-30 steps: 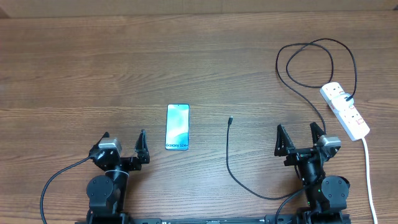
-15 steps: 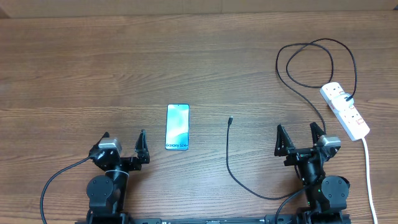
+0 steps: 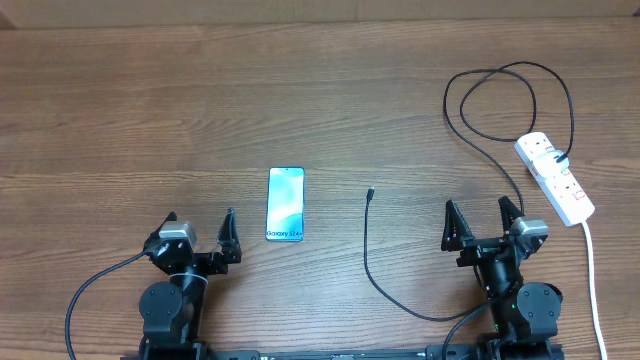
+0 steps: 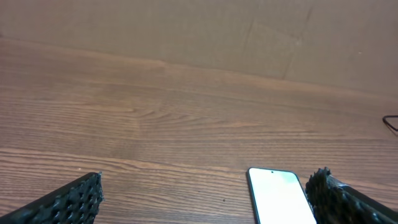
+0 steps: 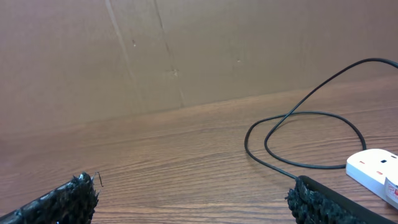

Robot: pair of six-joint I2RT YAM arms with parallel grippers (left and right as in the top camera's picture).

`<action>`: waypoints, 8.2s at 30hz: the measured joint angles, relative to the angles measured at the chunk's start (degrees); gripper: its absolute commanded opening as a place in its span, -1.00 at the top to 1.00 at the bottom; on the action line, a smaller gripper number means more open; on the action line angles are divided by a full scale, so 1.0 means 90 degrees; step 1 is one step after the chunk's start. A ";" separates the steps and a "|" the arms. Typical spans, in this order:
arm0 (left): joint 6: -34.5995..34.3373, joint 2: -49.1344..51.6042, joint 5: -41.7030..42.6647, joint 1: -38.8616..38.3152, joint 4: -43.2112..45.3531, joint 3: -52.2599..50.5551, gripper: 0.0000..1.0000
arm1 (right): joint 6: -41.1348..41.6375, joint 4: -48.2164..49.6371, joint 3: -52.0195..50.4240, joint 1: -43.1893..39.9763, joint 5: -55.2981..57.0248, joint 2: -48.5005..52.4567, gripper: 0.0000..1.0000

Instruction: Plug charger to phone and switch on socket

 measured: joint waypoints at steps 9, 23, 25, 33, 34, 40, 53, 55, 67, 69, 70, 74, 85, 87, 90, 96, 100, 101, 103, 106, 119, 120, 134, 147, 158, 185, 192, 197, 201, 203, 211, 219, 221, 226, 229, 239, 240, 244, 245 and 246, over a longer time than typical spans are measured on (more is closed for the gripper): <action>0.0002 0.0000 0.0117 0.0000 -0.0087 0.0024 -1.00 | 0.0000 0.0005 0.0000 0.0000 0.0000 0.0000 -1.00; 0.0549 0.0000 0.0189 0.0000 -0.1258 0.1236 -1.00 | -0.0002 0.0005 0.0000 0.0002 0.0000 0.0000 -1.00; 0.0546 0.0000 0.0192 0.0000 -0.1292 0.1394 -1.00 | 0.0000 0.0002 0.0000 0.0002 0.0002 0.0000 -1.00; 0.0549 0.0197 0.0219 0.0000 -0.1744 0.1994 -1.00 | 0.0000 0.0000 0.0000 0.0000 0.0000 0.0000 -1.00; 0.0549 0.0347 0.0223 0.0000 -0.1780 0.2149 -0.99 | -0.0005 0.0002 0.0000 0.0000 0.0000 0.0000 -1.00; 0.0549 0.1319 0.0236 0.0000 -0.1904 0.2953 -1.00 | -0.0002 0.0002 -0.0002 0.0000 0.0000 0.0000 -1.00; 0.0522 0.4476 0.0461 -0.0027 -0.3633 0.6018 -1.00 | -0.0002 -0.0002 0.0000 0.0000 0.0000 -0.0005 -1.00; 0.0481 0.4879 0.0498 -0.0112 -0.3912 0.6504 -1.00 | -0.0002 0.0000 0.0000 0.0000 0.0000 -0.0005 -1.00; 0.0352 0.7118 0.0617 -0.1513 -0.4884 0.7856 -0.99 | -0.0002 0.0000 -0.0002 0.0000 0.0000 -0.0005 -1.00; 0.0350 0.7380 0.0617 -0.1656 -0.4889 0.7856 -1.00 | -0.0002 0.0002 0.0000 0.0000 0.0000 -0.0005 -1.00; 0.0350 0.7475 0.0622 -0.1700 -0.4891 0.7856 -1.00 | -0.0002 0.0002 0.0000 0.0002 0.0000 -0.0005 -1.00; 0.0350 0.7847 0.0695 -0.1753 -0.5066 0.7859 -1.00 | -0.0002 0.0002 0.0000 0.0000 0.0000 -0.0005 -1.00; -0.0029 0.8837 0.0675 -0.1863 -0.5331 0.7859 -0.99 | -0.0005 0.0002 0.0000 0.0000 0.0000 -0.0005 -1.00; -0.0323 0.9017 0.0430 -0.1977 -0.5343 0.7859 -0.99 | -0.0005 0.0005 0.0000 0.0002 0.0000 -0.0005 -1.00; -0.0651 0.9333 0.0080 -0.2203 -0.5348 0.7859 -0.99 | -0.0002 0.0002 0.0000 0.0000 0.0000 -0.0005 -1.00; -0.0784 1.0088 -0.0226 -0.2623 -0.5372 0.7868 -1.00 | -0.0005 0.0005 0.0000 0.0000 0.0000 -0.0005 -1.00; -0.1129 1.0588 -0.0345 -0.2725 -0.5527 0.7871 -1.00 | -0.0002 0.0002 0.0000 0.0002 0.0000 -0.0005 -1.00; -0.1222 1.0700 -0.0372 -0.2722 -0.5535 0.7871 -0.99 | -0.0002 0.0002 0.0000 0.0000 0.0002 -0.0005 -1.00; -0.1350 1.0851 -0.0398 -0.2722 -0.5537 0.7871 -0.99 | -0.0002 0.0000 0.0000 0.0000 0.0000 -0.0005 -1.00; -0.1559 1.1038 -0.0420 -0.2722 -0.5566 0.7871 -0.99 | -0.0002 0.0005 0.0000 0.0000 0.0002 -0.0005 -1.00; -0.1872 1.1657 -0.0389 -0.2722 -0.5316 0.7871 -1.00 | -0.0002 0.0002 0.0000 0.0000 0.0000 -0.0005 -1.00; -0.1872 1.1698 -0.0381 -0.2722 -0.5270 0.7871 -0.99 | -0.0005 0.0000 0.0000 0.0002 0.0000 -0.0005 -0.99; -0.1795 1.1992 -0.0053 -0.2710 -0.5243 0.8034 -0.84 | -0.0002 0.0002 -0.0002 0.0000 0.0000 -0.0005 -1.00; -0.1484 1.2026 -0.0056 -0.2710 -0.5219 0.8072 -0.92 | -0.0002 0.0002 0.0000 0.0000 0.0000 -0.0005 -1.00; -0.1428 1.2026 -0.0083 -0.2713 -0.5170 0.8072 -0.89 | -0.0005 0.0002 -0.0002 0.0000 0.0000 -0.0005 -1.00; -0.1443 1.2024 -0.0100 -0.2681 -0.5059 0.8051 -0.59 | -0.0002 0.0002 0.0000 0.0000 0.0000 -0.0005 -1.00; -0.1537 1.1927 -0.0126 -0.2681 -0.4872 0.7898 -0.40 | -0.0002 0.0000 -0.0002 0.0000 0.0000 -0.0005 -1.00; -0.1610 1.1914 -0.0148 -0.2681 -0.4838 0.7890 -0.30 | -0.0005 0.0005 -0.0002 0.0000 0.0002 -0.0005 -1.00; -0.1676 1.1914 -0.0155 -0.2681 -0.4833 0.7890 -0.23 | -0.0005 0.0005 -0.0002 0.0002 0.0000 -0.0005 -1.00; -0.1683 1.1914 -0.0158 -0.2681 -0.4833 0.7890 -0.21 | -0.0005 0.0002 0.0000 0.0000 0.0000 -0.0005 -1.00; -0.1702 1.1914 -0.0158 -0.2681 -0.4840 0.7890 -0.21 | -0.0002 0.0000 0.0000 0.0002 0.0000 -0.0005 -0.99; -0.1710 1.1965 -0.0134 -0.2674 -0.5022 0.8007 -0.17 | -0.0002 0.0002 0.0000 0.0002 0.0002 -0.0005 -1.00; -0.1734 1.2036 -0.0107 -0.2662 -0.5214 0.8133 -0.15 | -0.0005 0.0000 0.0000 0.0000 0.0002 -0.0005 -1.00; -0.1780 1.2240 -0.0104 -0.2662 -0.5744 0.8485 -0.15 | -0.0002 0.0002 0.0000 0.0000 0.0000 -0.0005 -1.00; -0.1785 1.2344 -0.0097 -0.2650 -0.6132 0.8718 -0.15 | -0.0002 0.0002 0.0000 0.0000 0.0000 -0.0005 -1.00; -0.1802 1.2376 0.0078 -0.2625 -0.7002 0.9656 -0.15 | -0.0005 0.0002 0.0000 0.0000 0.0000 -0.0005 -1.00; -0.1802 1.2376 0.0107 -0.2625 -0.7074 0.9712 -0.15 | -0.0002 0.0000 0.0000 0.0000 0.0000 -0.0005 -1.00; -0.1802 1.2376 0.0192 -0.2625 -0.7550 0.9989 -0.15 | -0.0002 0.0002 -0.0002 0.0002 0.0000 -0.0005 -1.00; -0.1802 1.2376 0.0211 -0.2625 -0.7638 1.0059 -0.15 | -0.0005 0.0000 -0.0002 0.0002 0.0000 -0.0005 -1.00; -0.1802 1.2376 0.0231 -0.2625 -0.7711 1.0127 -0.15 | -0.0002 0.0000 -0.0002 0.0000 0.0000 -0.0005 -1.00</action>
